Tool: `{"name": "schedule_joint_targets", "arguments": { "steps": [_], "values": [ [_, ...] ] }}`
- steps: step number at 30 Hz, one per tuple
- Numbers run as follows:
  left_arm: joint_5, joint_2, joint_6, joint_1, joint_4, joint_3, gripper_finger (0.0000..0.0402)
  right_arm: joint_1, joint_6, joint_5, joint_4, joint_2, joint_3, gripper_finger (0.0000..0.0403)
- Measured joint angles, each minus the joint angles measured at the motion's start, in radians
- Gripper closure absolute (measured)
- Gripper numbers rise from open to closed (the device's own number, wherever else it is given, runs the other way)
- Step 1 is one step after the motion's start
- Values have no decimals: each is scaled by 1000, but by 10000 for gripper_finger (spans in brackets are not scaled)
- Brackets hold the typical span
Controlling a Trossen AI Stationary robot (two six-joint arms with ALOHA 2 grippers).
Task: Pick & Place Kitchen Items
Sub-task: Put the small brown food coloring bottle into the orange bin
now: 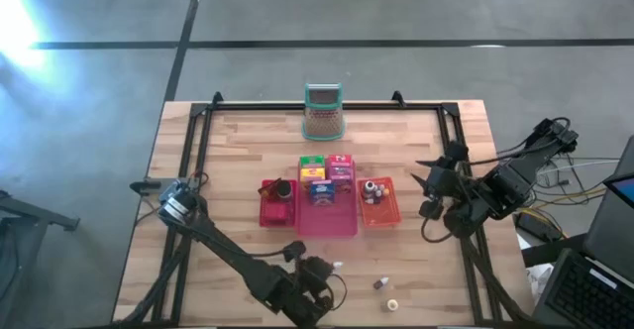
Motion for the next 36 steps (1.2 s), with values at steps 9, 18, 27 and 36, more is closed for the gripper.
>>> {"name": "schedule_joint_targets", "arguments": {
  "steps": [9, 18, 27, 36],
  "values": [
    [-77, -39, 299, 56, 58, -5, 303, 3, -142, -175, 232, 1, -77, 280],
    [58, -92, 572, 145, 286, -124, 303, 10, -363, -423, 528, 5, -158, 301],
    [286, -228, 749, 243, 743, -408, 303, 56, -368, -430, 696, 5, -185, 309],
    [491, -416, 751, 328, 1180, -734, 303, 29, -372, -421, 824, 47, -193, 267]
  ]
}}
